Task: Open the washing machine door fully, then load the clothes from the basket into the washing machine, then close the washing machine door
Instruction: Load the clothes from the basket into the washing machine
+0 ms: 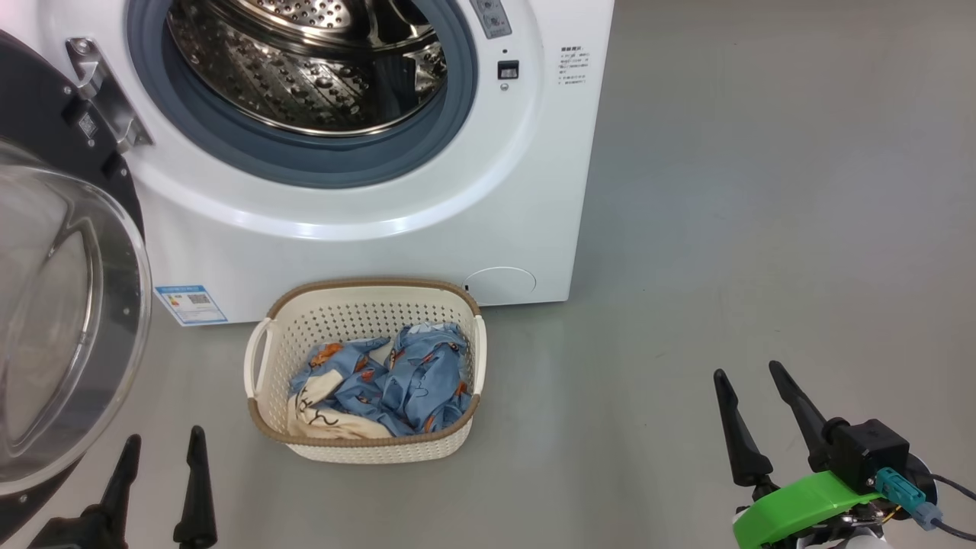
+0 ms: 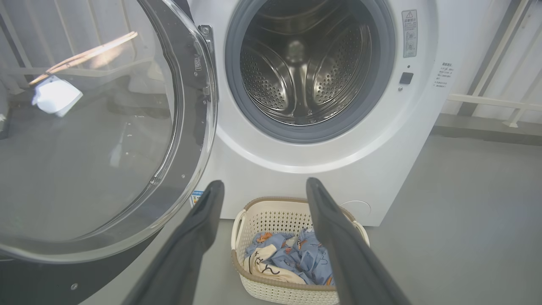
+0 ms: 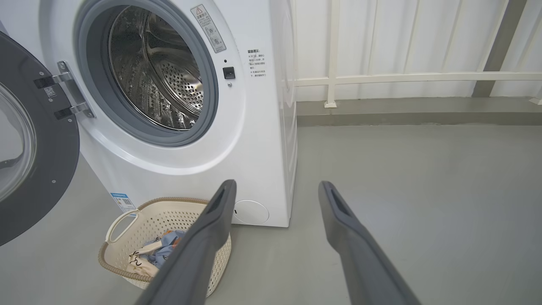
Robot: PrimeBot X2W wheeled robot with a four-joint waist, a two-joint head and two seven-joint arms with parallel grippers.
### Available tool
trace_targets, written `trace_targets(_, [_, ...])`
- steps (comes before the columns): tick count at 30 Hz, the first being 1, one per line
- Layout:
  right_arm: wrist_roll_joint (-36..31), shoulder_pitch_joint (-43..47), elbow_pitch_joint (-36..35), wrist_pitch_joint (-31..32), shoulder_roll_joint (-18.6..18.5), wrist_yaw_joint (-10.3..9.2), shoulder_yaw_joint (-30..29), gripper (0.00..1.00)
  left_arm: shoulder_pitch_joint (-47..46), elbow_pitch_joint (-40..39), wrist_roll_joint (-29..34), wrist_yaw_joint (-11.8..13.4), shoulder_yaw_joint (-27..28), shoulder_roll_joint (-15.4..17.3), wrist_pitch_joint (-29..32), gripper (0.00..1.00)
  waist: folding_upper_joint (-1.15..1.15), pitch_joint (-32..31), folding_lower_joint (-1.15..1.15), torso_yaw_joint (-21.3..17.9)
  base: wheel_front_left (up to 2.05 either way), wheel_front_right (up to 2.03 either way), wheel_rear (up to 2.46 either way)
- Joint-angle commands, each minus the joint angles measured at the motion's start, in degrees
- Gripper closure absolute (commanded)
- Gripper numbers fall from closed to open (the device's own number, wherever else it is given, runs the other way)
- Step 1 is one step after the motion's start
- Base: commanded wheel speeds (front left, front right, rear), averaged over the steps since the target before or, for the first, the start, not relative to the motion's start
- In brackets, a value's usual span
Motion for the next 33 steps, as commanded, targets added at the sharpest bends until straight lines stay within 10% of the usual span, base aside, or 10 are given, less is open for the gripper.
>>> trace_targets(1, [0.83, -0.38, -1.13, -0.69, 0.05, 0.09, 1.10, 0.00, -1.87, -1.11, 0.52, -0.09, 2.00, 0.96, -0.32, 0.00, 0.00, 0.03, 0.00, 0.00, 0.00, 0.00, 0.00])
trace_targets(33, [1.10, -0.87, -0.82, -0.69, 0.05, 0.09, 1.48, 0.00, -3.38, 0.05, 1.73, -0.03, 4.78, -0.07, -0.32, 0.00, 0.00, 1.06, 0.00, 0.23, 1.01, -1.01, 0.00])
